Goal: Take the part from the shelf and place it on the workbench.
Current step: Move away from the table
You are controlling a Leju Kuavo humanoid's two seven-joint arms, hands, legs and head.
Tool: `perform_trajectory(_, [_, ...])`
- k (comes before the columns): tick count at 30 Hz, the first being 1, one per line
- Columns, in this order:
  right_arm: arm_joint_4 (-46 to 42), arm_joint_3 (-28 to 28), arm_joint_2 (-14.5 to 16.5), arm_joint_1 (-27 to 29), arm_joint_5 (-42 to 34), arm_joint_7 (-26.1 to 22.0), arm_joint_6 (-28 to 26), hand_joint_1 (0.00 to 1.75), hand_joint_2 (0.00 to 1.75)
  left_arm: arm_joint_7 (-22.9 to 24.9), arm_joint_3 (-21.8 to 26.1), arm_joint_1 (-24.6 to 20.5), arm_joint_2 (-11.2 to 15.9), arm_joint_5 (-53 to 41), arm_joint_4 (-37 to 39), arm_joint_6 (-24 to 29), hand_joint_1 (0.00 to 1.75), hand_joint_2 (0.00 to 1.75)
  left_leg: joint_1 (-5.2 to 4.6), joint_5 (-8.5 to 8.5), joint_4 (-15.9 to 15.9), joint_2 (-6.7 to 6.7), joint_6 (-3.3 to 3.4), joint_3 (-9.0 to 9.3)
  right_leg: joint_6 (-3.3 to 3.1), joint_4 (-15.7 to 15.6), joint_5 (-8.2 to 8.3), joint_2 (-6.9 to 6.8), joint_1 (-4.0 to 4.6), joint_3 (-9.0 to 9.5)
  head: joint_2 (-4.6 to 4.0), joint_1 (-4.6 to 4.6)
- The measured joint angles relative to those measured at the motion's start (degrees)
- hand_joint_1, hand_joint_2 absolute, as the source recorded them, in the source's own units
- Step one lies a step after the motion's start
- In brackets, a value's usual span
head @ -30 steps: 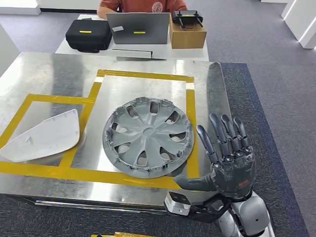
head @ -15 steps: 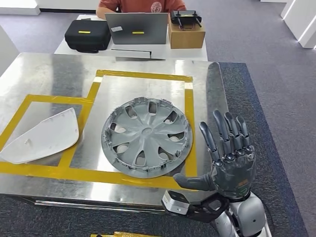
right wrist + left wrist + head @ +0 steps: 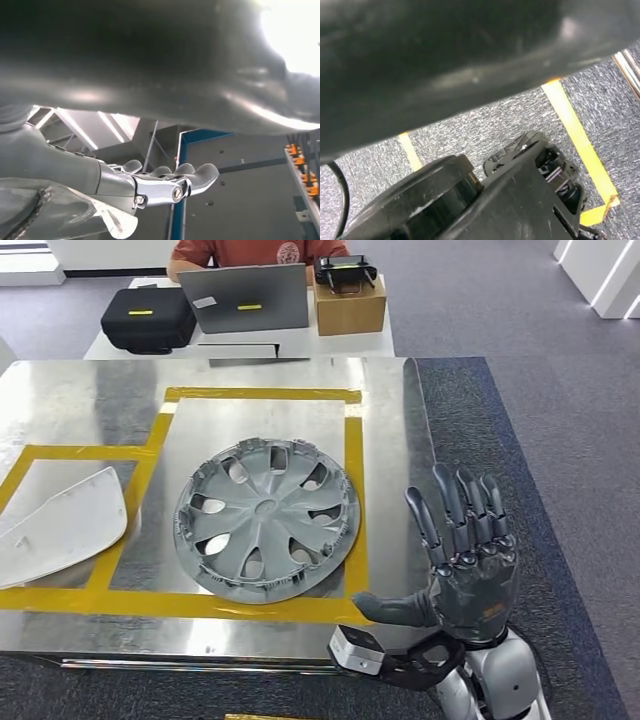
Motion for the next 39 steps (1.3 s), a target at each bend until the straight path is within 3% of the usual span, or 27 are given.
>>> perform_trajectory(2, [0.00,0.14,0.00,-0.03,0.01,0.00,0.00,0.00,0.00,0.00,0.00,-0.03,0.01,0.00,0.00,0.00,0.00,0.00,0.16,-2.54,3.55,-0.33,-0.38,-1.46,-0.62,-0.04,0.10,0.19,-0.04,-0.03,0.00,-0.07])
perform_trajectory(4, [0.01,0.24,0.00,-0.02,0.01,0.00,0.00,0.00,0.00,0.00,0.00,0.03,0.01,0.00,0.00,0.00,0.00,0.00,0.17,-6.42,11.30,-0.63,-0.50,-4.90,-1.02,-0.03,0.11,0.43,0.13,-0.15,0.00,-0.09])
perform_trajectory(6, [0.02,0.26,-0.01,0.00,0.01,0.00,0.00,0.00,0.00,0.00,0.00,0.15,0.01,0.00,0.00,0.00,0.00,0.00,0.15,-7.82,16.56,-0.72,-0.32,-7.33,-1.15,-0.02,0.10,0.82,0.36,-0.22,0.00,-0.09])
perform_trajectory(7, [0.02,0.26,-0.01,-0.01,0.01,0.01,0.00,0.00,0.00,0.00,0.00,0.18,0.01,0.00,0.00,0.00,0.00,0.00,0.11,-6.85,16.10,-0.77,-0.08,-7.13,-1.15,-0.01,0.11,1.09,0.46,-0.19,0.00,-0.08])
perform_trajectory(8, [0.02,0.26,-0.01,-0.02,0.01,0.01,0.00,0.00,0.00,0.00,0.00,0.19,0.01,0.00,0.00,0.00,0.00,0.00,0.03,-4.93,13.39,-0.90,0.27,-5.87,-1.15,-0.01,0.10,1.39,0.54,-0.11,0.00,-0.08])
perform_trajectory(10, [0.02,0.27,0.00,-0.06,0.01,0.07,0.00,0.00,0.00,0.00,0.00,0.17,0.06,0.00,0.00,0.00,0.00,0.00,-0.22,-1.11,5.63,-1.75,1.16,-2.29,-1.08,0.02,0.09,1.93,0.68,-0.05,0.00,-0.07])
perform_trajectory(11, [0.02,0.28,0.00,-0.07,0.01,0.10,0.00,0.00,0.00,0.00,0.00,0.13,0.10,0.01,0.00,0.01,0.00,0.00,-0.35,-0.23,2.67,-2.17,1.45,-0.98,-0.96,0.07,0.11,2.17,0.74,-0.16,0.00,-0.09])
perform_trajectory(13, [0.02,0.28,-0.01,-0.07,0.02,0.17,0.00,0.00,0.00,0.01,0.00,0.08,0.15,0.02,0.00,0.07,0.00,0.00,-0.53,-0.27,0.65,-2.52,1.64,-0.25,-0.47,0.00,0.30,2.47,0.74,-0.50,0.00,-0.08])
perform_trajectory(16, [0.01,0.28,-0.03,-0.06,0.00,0.22,0.00,0.00,0.00,0.02,0.00,0.06,0.13,0.07,0.00,0.28,0.00,0.00,-0.33,0.19,-0.37,-2.02,2.02,-0.09,0.44,0.39,-0.18,2.28,0.65,-1.07,0.00,-0.01])
perform_trajectory(18, [0.02,0.28,-0.08,-0.15,-0.02,0.25,-0.01,0.00,0.00,0.02,0.01,0.00,0.07,0.10,0.00,0.41,0.00,0.00,-0.20,0.55,-0.93,-1.55,2.36,0.03,0.74,4.91,-2.97,1.42,0.70,-3.30,0.00,0.22])
perform_trajectory(20, [0.04,0.28,-0.13,-0.16,-0.02,0.26,-0.01,0.00,0.00,0.02,0.02,0.09,0.03,0.11,0.00,0.48,0.00,0.00,-0.41,0.57,-0.93,-1.10,2.53,-0.06,0.86,12.33,-6.21,0.84,0.75,-6.77,0.00,0.34])
perform_trajectory(21, [0.06,0.28,-0.15,-0.10,-0.02,0.26,0.00,0.00,0.00,0.02,0.02,0.16,0.03,0.11,0.00,0.50,0.00,0.00,-0.53,0.55,-0.91,-0.85,2.58,-0.07,0.86,14.67,-6.70,0.73,0.76,-7.85,0.00,0.32])
perform_trajectory(22, [0.07,0.28,-0.16,-0.06,-0.02,0.22,0.00,0.00,0.00,0.02,0.02,0.20,0.02,0.11,0.00,0.52,0.00,0.00,-0.66,0.53,-0.89,-0.65,2.62,-0.05,0.80,14.92,-6.11,0.67,0.79,-7.94,0.00,0.32])
perform_trajectory(23, [0.08,0.28,-0.16,-0.04,-0.01,0.14,0.00,0.00,0.00,0.02,0.02,0.20,0.00,0.11,0.00,0.55,0.00,0.00,-0.76,0.52,-0.88,-0.55,2.64,0.01,0.63,12.76,-4.50,0.61,0.83,-6.82,0.00,0.32])
perform_trajectory(25, [0.09,0.28,-0.16,-0.08,-0.01,-0.28,0.00,0.00,0.00,0.02,0.02,0.10,-0.09,0.11,0.00,0.60,0.00,0.00,-1.01,0.46,-0.84,-0.48,2.56,0.14,0.13,4.79,-1.03,0.19,1.04,-2.63,0.00,0.31])
perform_trajectory(27, [0.08,0.27,-0.15,-0.12,-0.03,-0.93,-0.01,0.00,0.00,0.08,0.02,0.04,-0.16,0.11,0.00,0.64,0.00,0.00,-1.29,0.36,-0.57,-0.47,2.36,0.00,-0.23,-0.49,0.26,-0.16,1.21,0.21,0.01,0.26])
perform_trajectory(31, [0.07,0.18,-0.14,-0.05,-0.02,-1.90,0.00,0.00,0.00,0.17,0.02,0.08,-0.14,0.11,0.00,0.66,0.00,0.00,-1.36,0.48,-0.32,-0.43,3.08,-0.18,-0.10,-1.34,0.38,-0.03,1.36,0.64,0.00,0.19])
perform_trajectory(39, [0.01,0.06,-0.14,-0.06,-0.02,-0.30,-0.01,0.00,0.00,0.20,0.04,0.05,-0.14,0.20,0.00,0.44,0.00,0.00,-1.18,0.80,-0.82,-0.44,2.15,-0.09,-0.48,-1.22,0.28,-0.07,1.54,0.57,0.00,0.20])
